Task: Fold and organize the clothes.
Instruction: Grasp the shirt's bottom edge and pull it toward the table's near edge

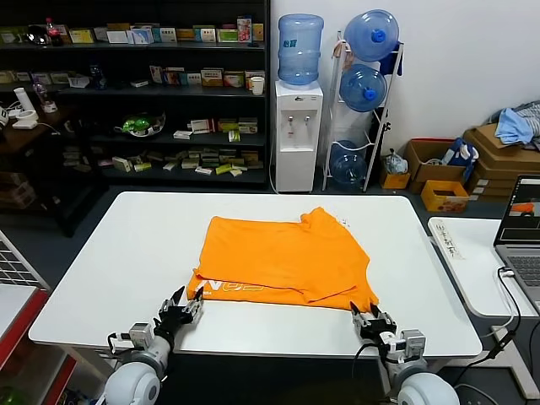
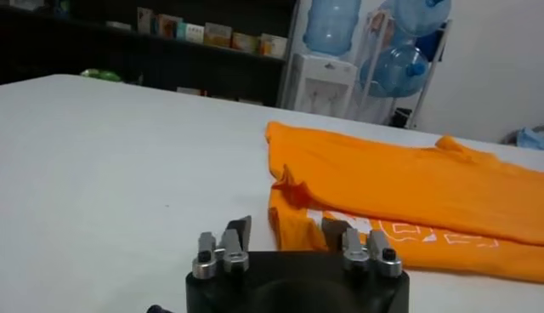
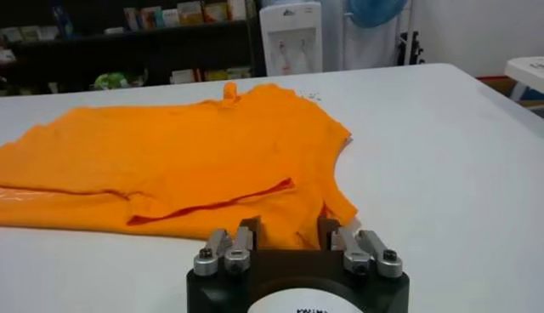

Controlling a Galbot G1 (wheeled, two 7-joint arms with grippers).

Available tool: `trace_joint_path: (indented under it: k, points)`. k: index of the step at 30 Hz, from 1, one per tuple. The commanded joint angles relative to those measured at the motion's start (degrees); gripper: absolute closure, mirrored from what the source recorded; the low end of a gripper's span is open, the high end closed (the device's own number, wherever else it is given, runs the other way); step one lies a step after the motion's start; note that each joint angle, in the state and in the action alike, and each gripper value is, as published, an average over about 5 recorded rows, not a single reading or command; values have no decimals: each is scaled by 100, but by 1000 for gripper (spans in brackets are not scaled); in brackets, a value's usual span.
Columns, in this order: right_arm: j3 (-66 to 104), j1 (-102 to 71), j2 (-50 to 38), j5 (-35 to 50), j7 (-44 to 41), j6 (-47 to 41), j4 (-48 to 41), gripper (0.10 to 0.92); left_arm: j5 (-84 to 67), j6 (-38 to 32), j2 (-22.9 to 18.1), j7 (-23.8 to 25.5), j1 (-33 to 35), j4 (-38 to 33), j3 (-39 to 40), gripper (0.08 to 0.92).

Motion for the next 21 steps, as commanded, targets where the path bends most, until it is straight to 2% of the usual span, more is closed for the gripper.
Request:
trace_joint_path:
  k: [1,7,12,15,21]
  points:
    - [9,-29,7,42,28,-30,14,710,6,-10,-5,28,-5,50,3,536]
    - [29,-145,-72,104,108,-24,222,871,-185,29,64,-40,82,-226,1,709]
    - [73,-460,-303,245,248,-83,624,901,-614,345,319,-431,348,-907,20,853]
    - [166,-869,-532,379,351,-135,1011,901,-993,631,593,-935,615,-1490,6,893]
    - [441,-1832,-904,603,493,-217,1611,901,-1606,1077,1093,-1834,1433,-2494,-127,894]
